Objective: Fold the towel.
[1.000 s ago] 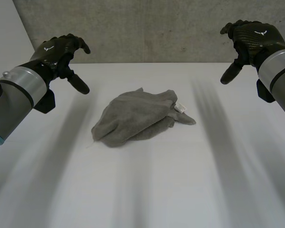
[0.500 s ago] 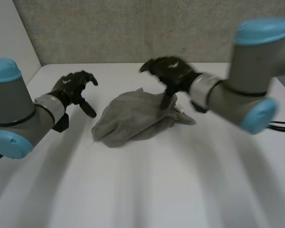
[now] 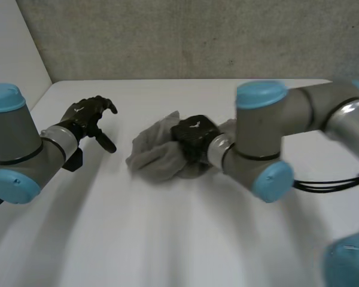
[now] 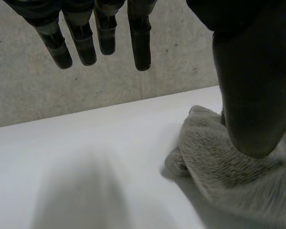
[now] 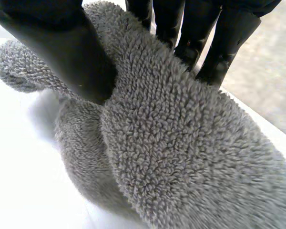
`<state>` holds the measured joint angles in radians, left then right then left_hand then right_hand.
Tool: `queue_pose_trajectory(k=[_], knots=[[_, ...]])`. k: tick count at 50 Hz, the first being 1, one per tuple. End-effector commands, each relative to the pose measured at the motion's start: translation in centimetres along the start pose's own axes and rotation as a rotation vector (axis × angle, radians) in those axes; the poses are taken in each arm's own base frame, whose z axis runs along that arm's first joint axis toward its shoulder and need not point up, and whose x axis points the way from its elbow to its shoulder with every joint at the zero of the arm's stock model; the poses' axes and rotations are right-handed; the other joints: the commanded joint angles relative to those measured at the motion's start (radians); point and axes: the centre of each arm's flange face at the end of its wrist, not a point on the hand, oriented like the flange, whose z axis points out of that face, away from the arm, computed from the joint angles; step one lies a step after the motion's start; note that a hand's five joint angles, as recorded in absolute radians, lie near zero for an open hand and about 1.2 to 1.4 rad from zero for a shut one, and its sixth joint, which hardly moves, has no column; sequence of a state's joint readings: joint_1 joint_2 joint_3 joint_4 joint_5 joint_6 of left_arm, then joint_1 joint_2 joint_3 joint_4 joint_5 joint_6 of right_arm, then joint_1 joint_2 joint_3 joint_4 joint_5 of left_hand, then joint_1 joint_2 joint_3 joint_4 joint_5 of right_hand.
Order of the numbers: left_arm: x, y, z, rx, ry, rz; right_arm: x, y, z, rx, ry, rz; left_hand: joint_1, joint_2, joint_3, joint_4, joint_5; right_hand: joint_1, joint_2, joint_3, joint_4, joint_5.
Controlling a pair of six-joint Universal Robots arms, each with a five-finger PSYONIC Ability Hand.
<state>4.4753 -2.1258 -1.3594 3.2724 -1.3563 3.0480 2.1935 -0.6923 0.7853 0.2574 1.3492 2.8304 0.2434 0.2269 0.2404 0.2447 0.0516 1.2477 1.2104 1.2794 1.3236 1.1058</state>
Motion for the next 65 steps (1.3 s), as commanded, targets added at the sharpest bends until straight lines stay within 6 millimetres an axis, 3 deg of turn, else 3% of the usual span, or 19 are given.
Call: queue_pose_trajectory(k=[1,5,9,10,11,12,13,17,21,26,29,32,34,39,45,51,56,58,65], knots=[[0.3,-0.3,-0.5,0.009,0.006,0.003,2.8,0.5,-6.3,-0.006,0.117,0.019,-0.065,-0.049,-0.062,-0.066,-0.048,0.149,0.186,0.117,0.073,0.116],[0.9,-0.3,-0.6,0.009,0.023,0.006,3.1,2.6,-9.1,-0.055,0.152,0.022,-0.065,-0.049,-0.062,-0.066,-0.048,0.149,0.186,0.117,0.073,0.116],[1.7,-0.2,-1.0,0.001,0.066,0.009,2.4,3.9,-10.2,-0.121,0.134,-0.018,-0.053,-0.037,-0.050,-0.055,-0.036,0.089,0.126,0.057,0.013,0.056],[1.7,-0.2,-1.0,0.001,0.067,0.009,2.2,4.4,-10.7,-0.165,0.116,-0.053,-0.053,-0.037,-0.050,-0.055,-0.036,-0.450,-0.412,-0.481,-0.526,-0.482],[2.3,-0.1,-1.1,-0.006,0.098,0.010,2.2,4.4,-10.7,-0.166,0.116,-0.053,-0.048,-0.031,-0.045,-0.049,-0.030,-0.455,-0.418,-0.487,-0.531,-0.488],[2.3,-0.1,-1.1,-0.006,0.098,0.010,2.1,4.5,-11.1,-0.198,0.108,-0.092,-0.048,-0.031,-0.045,-0.049,-0.030,-0.955,-0.918,-0.987,-1.031,-0.988],[2.9,0.1,-1.3,-0.012,0.131,0.012,2.2,4.1,-11.4,-0.212,0.105,-0.128,-0.042,-0.025,-0.039,-0.043,-0.024,-1.073,-1.036,-1.105,-1.149,-1.106],[4.4,0.8,-1.6,-0.039,0.206,0.014,2.8,2.0,-11.6,-0.164,0.135,-0.156,-0.036,-0.019,-0.033,-0.037,-0.019,-1.073,-1.036,-1.105,-1.149,-1.106],[5.2,1.3,-1.7,-0.052,0.237,0.016,3.7,-1.7,-11.4,-0.051,0.184,-0.164,-0.027,-0.010,-0.024,-0.028,-0.010,-1.073,-1.036,-1.105,-1.149,-1.106],[6.1,2.5,-1.9,-0.080,0.260,0.017,2.4,-4.0,-10.3,0.038,0.137,-0.187,-0.024,-0.008,-0.021,-0.025,-0.007,-1.073,-1.036,-1.105,-1.149,-1.106],[6.4,3.3,-1.8,-0.094,0.270,0.041,1.8,-3.9,-9.4,0.040,0.122,-0.198,-0.021,-0.005,-0.018,-0.022,-0.004,-1.073,-1.036,-1.105,-1.149,-1.106],[6.6,4.2,-1.6,-0.106,0.281,0.112,-0.1,-3.9,-7.4,0.048,0.072,-0.221,-0.024,-0.008,-0.021,-0.025,-0.007,-1.073,-1.036,-1.105,-1.149,-1.106],[6.7,5.3,-1.4,-0.118,0.292,0.216,-1.3,-2.8,-5.3,0.018,0.033,-0.246,-0.027,-0.010,-0.024,-0.028,-0.010,-1.073,-1.036,-1.105,-1.149,-1.106],[6.9,6.8,-1.2,-0.133,0.312,0.357,-1.5,-0.4,-2.6,-0.055,0.013,-0.263,-0.036,-0.019,-0.033,-0.037,-0.018,-1.073,-1.036,-1.105,-1.149,-1.106],[6.9,7.4,-0.4,-0.126,0.320,0.418,-1.9,2.8,-0.4,-0.157,-0.030,-0.250,-0.045,-0.028,-0.042,-0.046,-0.027,-0.940,-0.903,-0.972,-1.016,-0.973],[7.3,7.4,0.2,-0.109,0.337,0.425,-2.0,3.7,-0.4,-0.225,-0.058,-0.238,-0.053,-0.037,-0.050,-0.055,-0.036,-0.716,-0.679,-0.748,-0.792,-0.749],[8.3,7.3,0.6,-0.084,0.394,0.433,-0.6,3.5,-1.1,-0.249,-0.043,-0.209,-0.053,-0.037,-0.050,-0.055,-0.036,-0.452,-0.415,-0.484,-0.528,-0.485],[9.0,7.2,0.8,-0.065,0.429,0.438,-0.1,3.0,-2.4,-0.257,-0.040,-0.203,-0.053,-0.037,-0.050,-0.055,-0.036,-0.318,-0.281,-0.350,-0.394,-0.350],[10.0,7.1,1.0,-0.031,0.483,0.448,1.2,2.7,-4.6,-0.273,-0.012,-0.180,-0.048,-0.031,-0.045,-0.049,-0.030,-0.253,-0.216,-0.284,-0.329,-0.285]])
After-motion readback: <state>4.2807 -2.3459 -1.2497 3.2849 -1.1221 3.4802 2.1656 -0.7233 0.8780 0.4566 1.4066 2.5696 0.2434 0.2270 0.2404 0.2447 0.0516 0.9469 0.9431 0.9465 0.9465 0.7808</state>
